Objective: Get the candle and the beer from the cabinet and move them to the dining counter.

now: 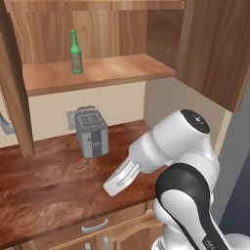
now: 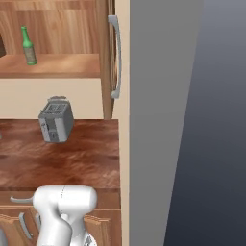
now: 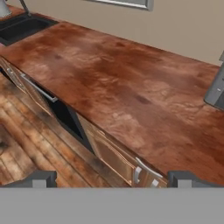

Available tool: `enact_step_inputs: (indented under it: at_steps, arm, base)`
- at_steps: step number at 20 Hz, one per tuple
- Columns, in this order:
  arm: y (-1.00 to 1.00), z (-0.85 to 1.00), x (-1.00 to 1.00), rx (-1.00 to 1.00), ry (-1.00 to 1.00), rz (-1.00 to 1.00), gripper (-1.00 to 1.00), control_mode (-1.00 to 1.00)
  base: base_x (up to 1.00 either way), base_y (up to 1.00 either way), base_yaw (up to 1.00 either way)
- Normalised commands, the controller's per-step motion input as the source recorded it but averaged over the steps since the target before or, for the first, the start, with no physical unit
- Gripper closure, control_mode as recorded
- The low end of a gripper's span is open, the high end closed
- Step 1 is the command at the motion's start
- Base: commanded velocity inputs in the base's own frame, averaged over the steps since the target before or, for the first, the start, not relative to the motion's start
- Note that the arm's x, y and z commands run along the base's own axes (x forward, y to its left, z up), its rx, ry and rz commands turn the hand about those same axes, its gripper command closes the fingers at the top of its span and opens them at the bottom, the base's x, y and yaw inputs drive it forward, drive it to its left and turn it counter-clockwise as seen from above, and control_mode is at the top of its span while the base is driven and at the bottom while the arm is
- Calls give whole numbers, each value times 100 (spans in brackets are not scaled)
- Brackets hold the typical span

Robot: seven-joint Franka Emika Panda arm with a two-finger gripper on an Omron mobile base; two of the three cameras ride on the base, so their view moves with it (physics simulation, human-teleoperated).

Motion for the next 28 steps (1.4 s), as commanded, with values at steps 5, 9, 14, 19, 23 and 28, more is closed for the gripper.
enact_step_inputs:
  at_steps: [5,9,14,19,23,28]
  arm:
    - [0,0,0,0,0,0,-100,100]
    - [2,-1,3,0,1,0,-100,-100]
    - [0,4,0,-1,-5,1,-100,-100]
    - [0,58,-4,-8,-17,-7,-100,-100]
    - [-1,70,-2,-8,-13,-15,-100,-100]
    - [-22,59,0,-7,-6,-19,-100,-100]
  base:
    - [40,16,5]
    - [29,25,1]
    - [0,0,0]
    - [0,0,0]
    - [0,0,0]
    - [0,0,0]
